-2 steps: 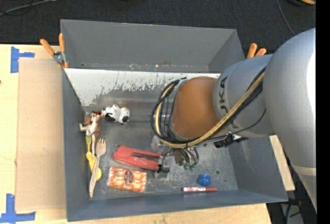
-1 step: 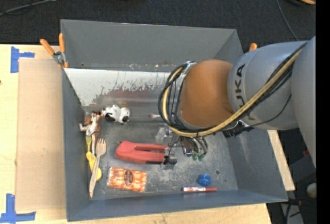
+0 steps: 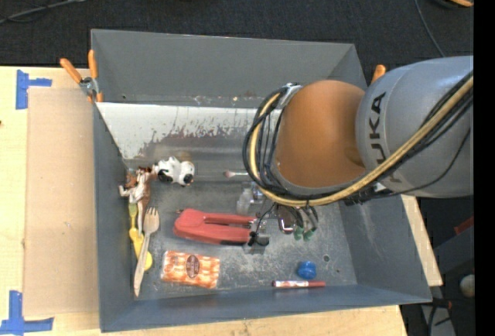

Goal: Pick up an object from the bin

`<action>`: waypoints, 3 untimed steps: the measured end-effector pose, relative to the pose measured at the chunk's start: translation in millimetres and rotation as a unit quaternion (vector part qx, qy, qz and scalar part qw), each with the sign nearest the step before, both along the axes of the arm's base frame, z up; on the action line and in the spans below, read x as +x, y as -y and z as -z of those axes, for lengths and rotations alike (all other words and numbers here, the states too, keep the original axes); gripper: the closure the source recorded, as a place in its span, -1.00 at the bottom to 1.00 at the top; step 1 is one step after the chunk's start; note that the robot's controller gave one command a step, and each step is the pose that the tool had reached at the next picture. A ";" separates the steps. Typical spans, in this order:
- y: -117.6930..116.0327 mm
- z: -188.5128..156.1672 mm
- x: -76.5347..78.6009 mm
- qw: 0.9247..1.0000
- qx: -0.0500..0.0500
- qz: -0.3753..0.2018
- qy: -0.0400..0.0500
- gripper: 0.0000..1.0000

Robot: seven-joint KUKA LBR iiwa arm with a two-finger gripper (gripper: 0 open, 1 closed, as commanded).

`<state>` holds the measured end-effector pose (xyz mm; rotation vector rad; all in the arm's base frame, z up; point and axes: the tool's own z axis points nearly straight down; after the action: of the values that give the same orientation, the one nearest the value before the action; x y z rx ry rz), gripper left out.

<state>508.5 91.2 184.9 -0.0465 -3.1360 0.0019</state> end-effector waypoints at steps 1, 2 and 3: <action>-0.6 81.7 17.8 1.000 -0.001 -0.025 0.001 1.00; 0.8 15.7 17.6 1.000 -0.001 -0.030 0.000 1.00; 3.0 38.0 18.1 0.999 0.000 -0.033 0.005 1.00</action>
Offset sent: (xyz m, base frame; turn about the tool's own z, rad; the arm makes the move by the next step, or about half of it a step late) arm 0.0203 -0.0038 0.0959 -0.0784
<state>526.6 88.3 146.9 0.0584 -3.1462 0.0025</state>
